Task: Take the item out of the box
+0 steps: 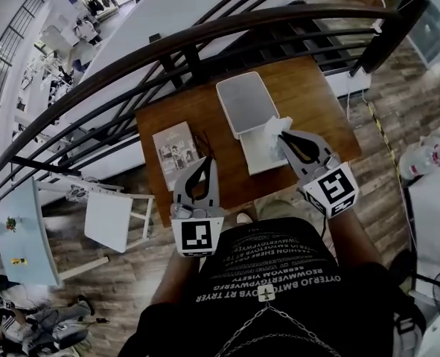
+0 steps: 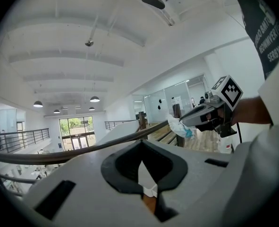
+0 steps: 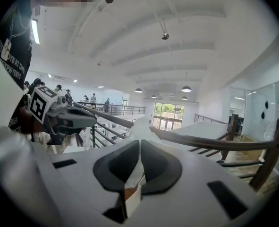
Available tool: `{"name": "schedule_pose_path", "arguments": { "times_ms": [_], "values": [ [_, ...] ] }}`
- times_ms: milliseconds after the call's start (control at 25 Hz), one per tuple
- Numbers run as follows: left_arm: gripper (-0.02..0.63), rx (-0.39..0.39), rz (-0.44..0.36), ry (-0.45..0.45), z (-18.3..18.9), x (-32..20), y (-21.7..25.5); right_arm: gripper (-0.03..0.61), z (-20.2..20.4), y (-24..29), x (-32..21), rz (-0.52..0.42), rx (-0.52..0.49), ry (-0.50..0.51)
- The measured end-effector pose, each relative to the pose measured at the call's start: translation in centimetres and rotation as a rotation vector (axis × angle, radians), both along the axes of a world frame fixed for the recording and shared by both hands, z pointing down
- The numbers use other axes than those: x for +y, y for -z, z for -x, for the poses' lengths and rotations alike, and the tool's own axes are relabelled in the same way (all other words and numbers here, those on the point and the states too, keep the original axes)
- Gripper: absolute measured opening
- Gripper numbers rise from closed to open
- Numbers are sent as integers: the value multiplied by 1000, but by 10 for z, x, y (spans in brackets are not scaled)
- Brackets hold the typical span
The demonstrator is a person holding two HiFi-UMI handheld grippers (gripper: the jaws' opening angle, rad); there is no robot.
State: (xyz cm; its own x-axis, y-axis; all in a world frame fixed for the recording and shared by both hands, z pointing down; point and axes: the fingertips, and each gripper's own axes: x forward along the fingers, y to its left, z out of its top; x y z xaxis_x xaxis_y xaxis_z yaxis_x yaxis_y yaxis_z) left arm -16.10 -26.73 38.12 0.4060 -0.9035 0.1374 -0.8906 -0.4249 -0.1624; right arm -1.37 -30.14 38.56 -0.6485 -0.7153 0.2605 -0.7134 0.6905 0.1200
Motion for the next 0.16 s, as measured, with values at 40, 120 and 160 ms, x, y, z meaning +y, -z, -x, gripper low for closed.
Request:
{"name": "schedule_pose_path", "arguments": {
  "times_ms": [40, 120, 160],
  "values": [
    [5, 0, -1, 1, 1, -1, 0, 14, 2, 0, -1, -2, 2, 2],
    [6, -1, -8, 1, 4, -4, 1, 14, 5, -1, -3, -5, 3, 8],
    [5, -3, -10, 2, 5, -5, 1, 14, 7, -2, -4, -6, 3, 11]
  ]
}}
